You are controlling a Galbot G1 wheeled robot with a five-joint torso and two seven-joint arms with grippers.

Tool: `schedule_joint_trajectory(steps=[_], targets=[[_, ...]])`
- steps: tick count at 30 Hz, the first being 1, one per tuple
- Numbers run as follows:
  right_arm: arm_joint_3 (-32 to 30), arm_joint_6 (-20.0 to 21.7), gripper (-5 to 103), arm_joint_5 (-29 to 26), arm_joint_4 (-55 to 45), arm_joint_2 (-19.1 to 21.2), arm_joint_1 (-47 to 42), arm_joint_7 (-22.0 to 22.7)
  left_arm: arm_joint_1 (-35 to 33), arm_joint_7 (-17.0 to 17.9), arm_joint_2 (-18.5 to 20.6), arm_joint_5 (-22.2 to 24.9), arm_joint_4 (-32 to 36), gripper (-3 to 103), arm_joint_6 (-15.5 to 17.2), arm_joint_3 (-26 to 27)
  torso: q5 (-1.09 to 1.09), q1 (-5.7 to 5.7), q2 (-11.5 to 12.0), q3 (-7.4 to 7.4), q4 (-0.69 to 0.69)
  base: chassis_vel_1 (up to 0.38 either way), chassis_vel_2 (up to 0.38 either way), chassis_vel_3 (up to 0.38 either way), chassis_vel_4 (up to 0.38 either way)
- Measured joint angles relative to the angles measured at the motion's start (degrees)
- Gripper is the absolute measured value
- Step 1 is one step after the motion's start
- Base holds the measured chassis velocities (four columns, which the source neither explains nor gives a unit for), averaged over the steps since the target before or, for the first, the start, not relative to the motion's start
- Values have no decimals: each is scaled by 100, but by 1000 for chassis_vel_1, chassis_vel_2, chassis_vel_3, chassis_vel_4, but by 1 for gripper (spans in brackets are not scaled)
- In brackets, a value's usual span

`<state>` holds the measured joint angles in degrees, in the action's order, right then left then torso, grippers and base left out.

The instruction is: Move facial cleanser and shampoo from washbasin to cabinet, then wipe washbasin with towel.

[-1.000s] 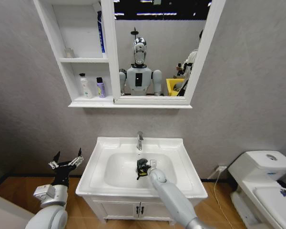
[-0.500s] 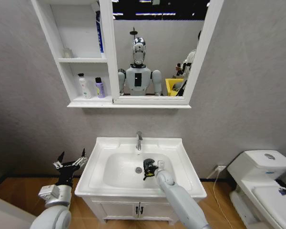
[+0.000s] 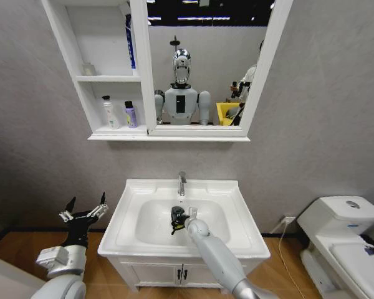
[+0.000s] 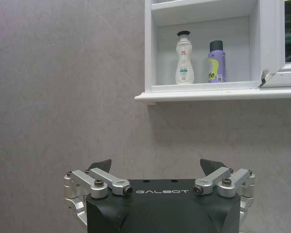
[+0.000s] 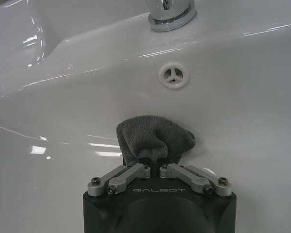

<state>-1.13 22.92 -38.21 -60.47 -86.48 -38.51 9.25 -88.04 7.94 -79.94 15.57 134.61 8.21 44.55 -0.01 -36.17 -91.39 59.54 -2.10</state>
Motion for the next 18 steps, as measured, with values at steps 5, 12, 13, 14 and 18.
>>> schedule_joint_trajectory(steps=[5,12,13,14,18], targets=[[-167,53,4,-213,-267,273,-177,187,17,49,26,-36,23,100,32,-118,1,0,0,0,-1,0,0,0,0],[-457,118,4,-459,-679,646,-437,430,48,74,-29,-122,21,100,38,-315,2,1,0,0,0,0,0,0,0],[-497,121,4,-489,-724,687,-467,444,47,74,-34,-136,20,100,38,-341,2,0,0,0,1,0,0,0,0],[-584,123,4,-565,-831,774,-529,467,42,74,-46,-171,16,100,35,-398,1,0,0,0,1,0,0,0,0],[-637,119,4,-640,-929,826,-571,480,40,74,-47,-188,14,100,32,-426,1,0,0,1,2,0,0,0,0]])
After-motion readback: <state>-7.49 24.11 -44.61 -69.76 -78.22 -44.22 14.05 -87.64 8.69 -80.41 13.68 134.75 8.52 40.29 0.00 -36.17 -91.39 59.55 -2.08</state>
